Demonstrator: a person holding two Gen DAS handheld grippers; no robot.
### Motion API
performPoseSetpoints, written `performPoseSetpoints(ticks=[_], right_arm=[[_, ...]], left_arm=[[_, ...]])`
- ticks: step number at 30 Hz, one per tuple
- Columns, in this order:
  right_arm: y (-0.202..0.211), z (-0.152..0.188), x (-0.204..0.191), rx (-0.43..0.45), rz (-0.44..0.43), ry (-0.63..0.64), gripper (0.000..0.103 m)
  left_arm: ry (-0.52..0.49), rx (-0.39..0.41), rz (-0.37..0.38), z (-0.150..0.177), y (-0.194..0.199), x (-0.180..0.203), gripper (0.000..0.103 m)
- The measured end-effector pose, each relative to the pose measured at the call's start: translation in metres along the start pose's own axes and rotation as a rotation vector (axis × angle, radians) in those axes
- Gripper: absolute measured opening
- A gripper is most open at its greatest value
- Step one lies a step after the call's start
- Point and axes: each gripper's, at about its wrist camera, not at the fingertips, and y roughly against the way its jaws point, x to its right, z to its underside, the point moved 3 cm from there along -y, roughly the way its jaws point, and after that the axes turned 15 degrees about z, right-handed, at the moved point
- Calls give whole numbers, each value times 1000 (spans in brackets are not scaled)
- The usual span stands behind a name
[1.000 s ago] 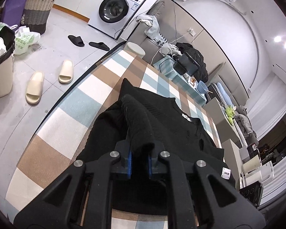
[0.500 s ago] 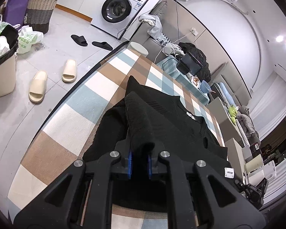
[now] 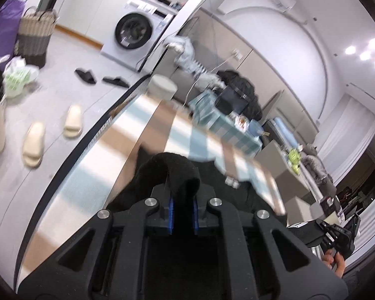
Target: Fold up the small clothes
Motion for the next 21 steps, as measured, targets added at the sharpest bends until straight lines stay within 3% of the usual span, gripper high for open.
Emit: performPoseSetpoints(ticks=[2,5,13,19,21], right_arm=[[-7,-17,-15,31,-61,-7,4],[-20,-31,-25,30,-80,-5,4],[-68,15,26,-182,158,63,4],[-76,35,49,-241,221,66,6],[-72,40,47,-250,243,114,15]], left_arm=[[-16,42,28,-18,-9,3,8],[-24,42,6,-35,-30,-4,8],[73,-112,-88,1,-72,-57,8],[110,-175,-140,31,-77,-78,12],[116,-203,-176,40,-77,-86,13]])
